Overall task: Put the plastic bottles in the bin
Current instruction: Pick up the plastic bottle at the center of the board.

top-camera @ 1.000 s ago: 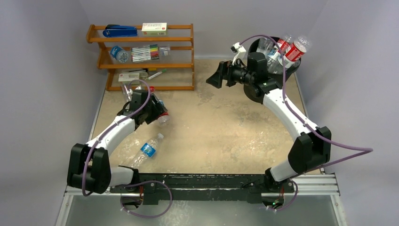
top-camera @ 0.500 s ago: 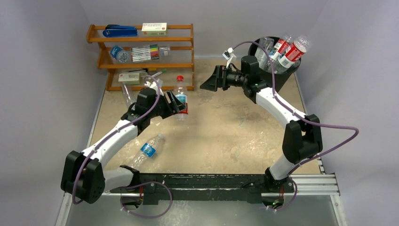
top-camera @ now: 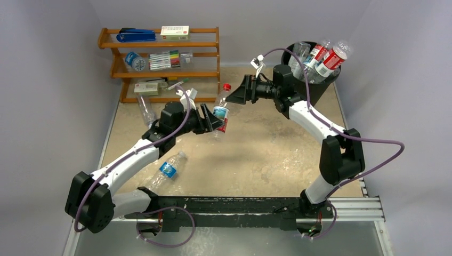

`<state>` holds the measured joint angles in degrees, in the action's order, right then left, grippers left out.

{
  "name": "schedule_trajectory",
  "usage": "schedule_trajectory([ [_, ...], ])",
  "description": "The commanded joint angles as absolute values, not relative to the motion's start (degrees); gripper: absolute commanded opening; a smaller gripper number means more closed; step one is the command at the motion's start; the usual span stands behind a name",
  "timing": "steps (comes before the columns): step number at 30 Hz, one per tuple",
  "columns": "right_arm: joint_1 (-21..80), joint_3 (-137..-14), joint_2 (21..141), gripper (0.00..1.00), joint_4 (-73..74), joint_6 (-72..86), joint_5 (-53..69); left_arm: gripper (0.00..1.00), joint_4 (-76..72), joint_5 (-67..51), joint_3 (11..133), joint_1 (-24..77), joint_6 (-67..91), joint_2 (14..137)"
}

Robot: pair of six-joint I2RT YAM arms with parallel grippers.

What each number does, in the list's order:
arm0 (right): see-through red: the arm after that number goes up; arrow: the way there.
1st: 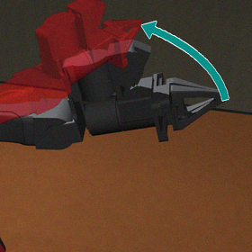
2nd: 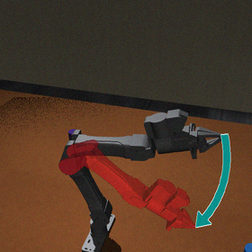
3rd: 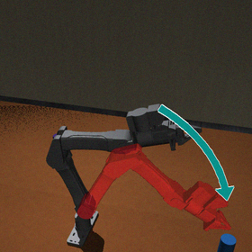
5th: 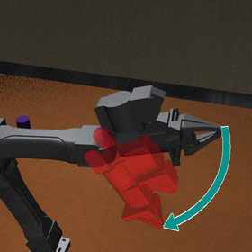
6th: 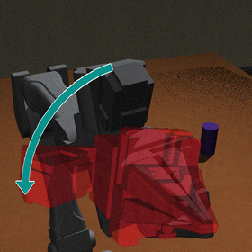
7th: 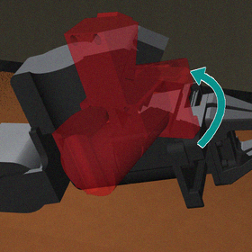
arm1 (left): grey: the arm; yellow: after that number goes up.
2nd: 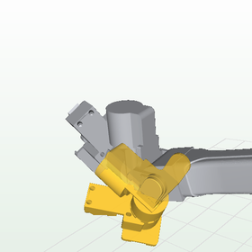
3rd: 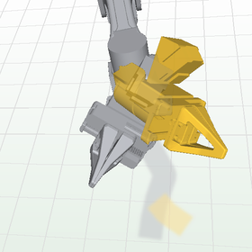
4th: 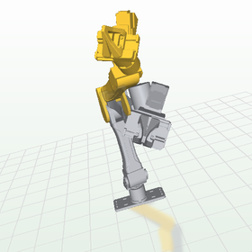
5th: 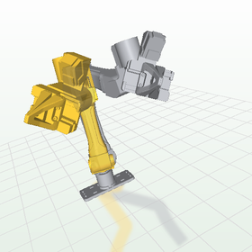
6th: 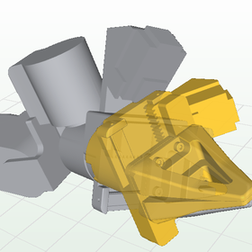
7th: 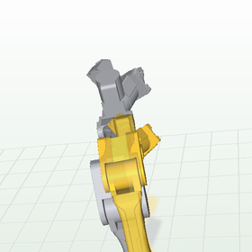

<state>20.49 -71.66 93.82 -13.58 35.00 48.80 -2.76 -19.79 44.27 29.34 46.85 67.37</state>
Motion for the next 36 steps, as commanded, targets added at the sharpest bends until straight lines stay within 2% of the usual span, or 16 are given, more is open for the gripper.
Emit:
schedule_trajectory([
  [1, 21.2, -70.8, 94.5, 1.00, -18.3, 37.0, 51.8, 0.65, -9.0, -20.3, 46.8, 31.6, 45.4, 66.0],
  [11, 22.3, -70.0, 95.9, 0.99, -20.2, 37.5, 53.7, 0.65, -11.9, -18.5, 47.0, 34.5, 45.7, 67.1],
  [15, 22.7, -70.0, 95.7, 0.80, -20.6, 37.2, 54.4, 0.66, -11.3, -17.0, 46.9, 34.6, 45.5, 67.5],
  [19, 22.7, -70.0, 95.5, 0.52, -20.4, 36.9, 54.3, 0.71, -8.8, -14.3, 47.2, 34.6, 44.6, 67.8],
  [20, 22.7, -70.1, 95.3, 0.48, -20.3, 36.8, 54.1, 0.72, -8.1, -13.8, 47.4, 34.6, 44.4, 67.8],
  [24, 22.6, -71.0, 95.0, 0.46, -17.8, 35.2, 53.2, 0.79, -5.4, -10.8, 47.8, 34.6, 43.4, 66.8],
  [30, 21.4, -74.6, 93.1, 0.44, -12.0, 31.8, 50.1, 0.83, 0.8, -6.5, 49.6, 34.6, 41.5, 64.3],
  [36, 12.2, -84.1, 91.2, 0.44, -1.2, 26.7, 47.7, 0.85, 5.7, -2.0, 50.3, 34.6, 40.8, 62.0],
])
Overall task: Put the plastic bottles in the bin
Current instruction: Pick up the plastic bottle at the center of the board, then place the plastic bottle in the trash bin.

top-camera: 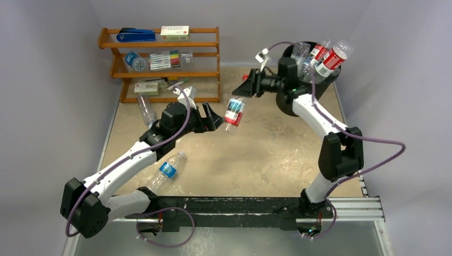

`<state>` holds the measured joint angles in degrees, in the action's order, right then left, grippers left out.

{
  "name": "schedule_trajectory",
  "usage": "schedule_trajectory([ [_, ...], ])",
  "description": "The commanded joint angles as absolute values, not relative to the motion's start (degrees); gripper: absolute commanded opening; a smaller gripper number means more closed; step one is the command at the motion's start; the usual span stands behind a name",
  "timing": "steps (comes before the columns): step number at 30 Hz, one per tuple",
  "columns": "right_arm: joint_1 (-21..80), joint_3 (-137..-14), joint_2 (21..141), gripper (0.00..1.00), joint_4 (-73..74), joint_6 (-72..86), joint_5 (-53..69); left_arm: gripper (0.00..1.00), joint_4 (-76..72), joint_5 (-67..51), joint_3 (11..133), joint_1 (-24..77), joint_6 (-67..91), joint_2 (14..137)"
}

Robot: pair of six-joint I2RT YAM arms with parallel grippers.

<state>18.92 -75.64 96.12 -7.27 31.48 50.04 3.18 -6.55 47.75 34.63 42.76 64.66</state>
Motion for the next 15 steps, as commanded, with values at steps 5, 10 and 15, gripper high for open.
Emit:
schedule_trajectory([
  [5, 3.1, -98.4, 91.6, 0.44, 7.8, 21.4, 40.2, 0.86, 7.1, 0.2, 49.9, 34.6, 40.6, 60.7],
  [10, -0.2, -108.9, 92.0, 0.45, 10.8, 18.0, 26.4, 0.86, 7.6, 0.8, 49.4, 34.6, 40.3, 60.6],
  [15, -0.8, -112.2, 92.1, 0.46, 8.9, 16.9, 15.6, 0.86, 7.6, 0.9, 48.7, 34.6, 40.0, 60.5],
])
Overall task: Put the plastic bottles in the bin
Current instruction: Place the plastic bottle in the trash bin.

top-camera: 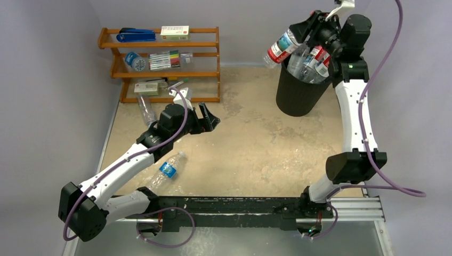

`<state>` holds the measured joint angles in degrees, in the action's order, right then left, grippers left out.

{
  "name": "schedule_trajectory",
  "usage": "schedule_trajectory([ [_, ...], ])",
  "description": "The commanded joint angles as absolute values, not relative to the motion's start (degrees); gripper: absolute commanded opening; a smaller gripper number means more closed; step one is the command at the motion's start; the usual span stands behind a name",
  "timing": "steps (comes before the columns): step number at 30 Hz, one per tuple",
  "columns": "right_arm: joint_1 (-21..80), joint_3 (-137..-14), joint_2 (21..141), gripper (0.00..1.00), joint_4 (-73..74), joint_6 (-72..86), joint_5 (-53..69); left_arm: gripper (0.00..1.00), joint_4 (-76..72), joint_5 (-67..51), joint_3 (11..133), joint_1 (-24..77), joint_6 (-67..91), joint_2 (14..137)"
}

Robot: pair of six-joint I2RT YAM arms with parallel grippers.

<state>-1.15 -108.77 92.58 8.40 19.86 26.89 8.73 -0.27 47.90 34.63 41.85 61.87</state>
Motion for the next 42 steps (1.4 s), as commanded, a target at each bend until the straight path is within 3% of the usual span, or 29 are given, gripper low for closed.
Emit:
schedule_trajectory([
  [1, -0.8, -113.0, 92.4, 0.46, 9.2, 16.4, 12.8, 0.86, 7.8, 1.0, 48.7, 34.6, 39.8, 60.4],
  [7, -0.8, -115.2, 93.6, 0.46, 10.6, 12.4, 1.0, 0.87, 8.6, 1.9, 48.7, 34.6, 39.2, 59.6],
  [22, -0.8, -113.5, 95.8, 0.50, 11.3, 7.4, -8.9, 0.87, 8.0, 1.1, 49.3, 34.6, 39.6, 60.9],
  [32, -0.7, -111.9, 94.6, 0.82, 12.1, 5.9, -8.3, 0.87, 8.2, 0.5, 49.6, 34.6, 39.9, 61.8],
  [40, -0.7, -112.9, 93.3, 0.84, 12.5, 6.4, -4.1, 0.87, 8.0, 0.3, 49.7, 34.6, 40.3, 61.8],
  [42, -0.7, -113.1, 93.9, 0.79, 12.6, 6.5, -2.3, 0.87, 8.0, 0.3, 49.5, 34.6, 40.4, 61.7],
])
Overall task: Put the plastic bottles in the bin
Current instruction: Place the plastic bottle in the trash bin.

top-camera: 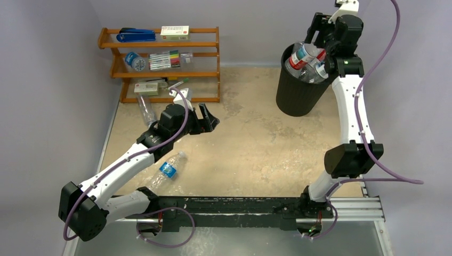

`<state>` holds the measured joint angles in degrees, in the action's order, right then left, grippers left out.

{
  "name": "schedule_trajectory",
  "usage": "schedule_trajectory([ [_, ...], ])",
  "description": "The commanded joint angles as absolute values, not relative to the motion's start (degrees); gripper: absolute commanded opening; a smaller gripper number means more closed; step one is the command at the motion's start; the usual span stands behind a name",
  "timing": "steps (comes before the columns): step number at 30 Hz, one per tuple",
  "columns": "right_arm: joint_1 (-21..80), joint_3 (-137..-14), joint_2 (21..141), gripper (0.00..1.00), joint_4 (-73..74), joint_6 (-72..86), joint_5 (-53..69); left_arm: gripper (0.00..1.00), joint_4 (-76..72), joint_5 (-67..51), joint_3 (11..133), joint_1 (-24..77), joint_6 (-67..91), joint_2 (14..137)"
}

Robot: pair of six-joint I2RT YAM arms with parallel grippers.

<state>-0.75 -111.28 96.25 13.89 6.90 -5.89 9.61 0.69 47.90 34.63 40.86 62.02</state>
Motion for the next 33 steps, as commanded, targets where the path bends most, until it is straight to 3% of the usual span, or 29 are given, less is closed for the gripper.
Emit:
schedule_trajectory([
  [1, -0.7, -113.3, 94.3, 0.76, 12.8, 6.7, -1.4, 0.87, 8.0, 0.3, 49.5, 34.6, 40.5, 61.6],
  [4, -0.6, -113.2, 94.8, 0.59, 13.4, 7.2, 0.4, 0.87, 8.0, 0.3, 49.2, 34.6, 40.6, 61.2],
  [7, -0.5, -111.3, 93.7, 0.55, 11.9, 7.9, 1.7, 0.87, 7.8, 0.3, 48.8, 34.6, 40.8, 60.9],
  [13, 1.6, -112.1, 93.7, 0.53, 11.3, 6.2, 2.3, 0.87, 7.0, 0.2, 48.3, 34.6, 41.1, 61.0],
  [22, 10.9, -114.4, 98.8, 0.49, 15.5, -1.4, -6.6, 0.87, 6.1, 0.0, 47.8, 34.6, 41.4, 61.9],
  [33, 11.0, -103.5, 98.0, 0.45, 14.9, 3.0, -10.1, 0.87, 5.9, 0.0, 47.5, 34.6, 41.1, 62.2],
])
